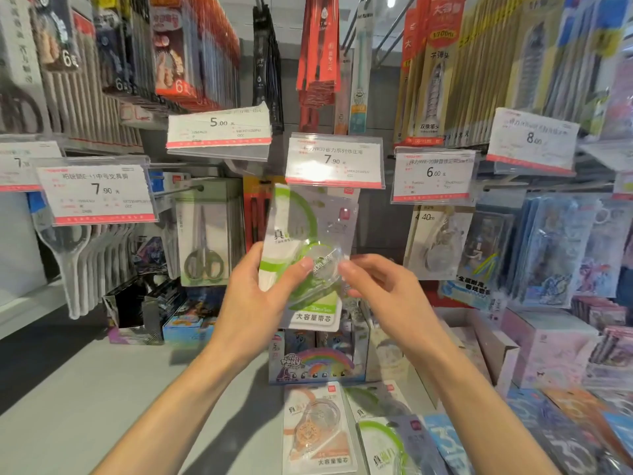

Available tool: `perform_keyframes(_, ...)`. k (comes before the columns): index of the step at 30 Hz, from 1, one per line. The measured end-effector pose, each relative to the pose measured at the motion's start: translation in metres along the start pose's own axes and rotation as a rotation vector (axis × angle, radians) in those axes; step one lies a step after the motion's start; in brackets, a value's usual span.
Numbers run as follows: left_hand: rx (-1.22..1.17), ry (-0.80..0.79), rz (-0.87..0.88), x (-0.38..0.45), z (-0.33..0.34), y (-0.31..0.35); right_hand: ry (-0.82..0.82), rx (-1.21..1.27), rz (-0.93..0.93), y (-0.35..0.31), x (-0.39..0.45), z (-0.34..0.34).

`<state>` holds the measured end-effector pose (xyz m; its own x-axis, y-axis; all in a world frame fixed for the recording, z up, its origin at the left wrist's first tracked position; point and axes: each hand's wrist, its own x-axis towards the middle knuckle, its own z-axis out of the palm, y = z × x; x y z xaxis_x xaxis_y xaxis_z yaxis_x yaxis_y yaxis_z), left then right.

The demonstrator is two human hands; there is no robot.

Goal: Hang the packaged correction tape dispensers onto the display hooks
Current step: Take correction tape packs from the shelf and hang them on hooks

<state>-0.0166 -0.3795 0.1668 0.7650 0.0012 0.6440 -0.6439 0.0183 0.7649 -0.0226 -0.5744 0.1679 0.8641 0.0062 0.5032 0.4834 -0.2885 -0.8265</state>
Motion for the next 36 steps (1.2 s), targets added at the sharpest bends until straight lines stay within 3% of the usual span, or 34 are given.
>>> perform_keyframes(4, 0.075, -0.050, -0.020, 0.003, 0.003, -0.005, -0.041, 0.239, 0.067, 0.007, 0.000, 0.006)
perform_keyframes(6, 0.139, 0.013, 0.023, 0.008, -0.002, 0.000, -0.039, 0.295, 0.061, 0.012, -0.001, 0.002)
perform_keyframes(9, 0.129, 0.131, 0.107, 0.019, -0.011, 0.016, 0.010, 0.264, 0.034, 0.019, -0.001, -0.006)
perform_keyframes(19, -0.261, 0.009, 0.122, 0.038, 0.000, 0.080, 0.098, 0.285, -0.112, 0.010, 0.006, -0.007)
perform_keyframes(36, -0.193, 0.018, 0.093, 0.044, 0.000, 0.085, 0.247, 0.284, -0.178, -0.010, 0.027, 0.002)
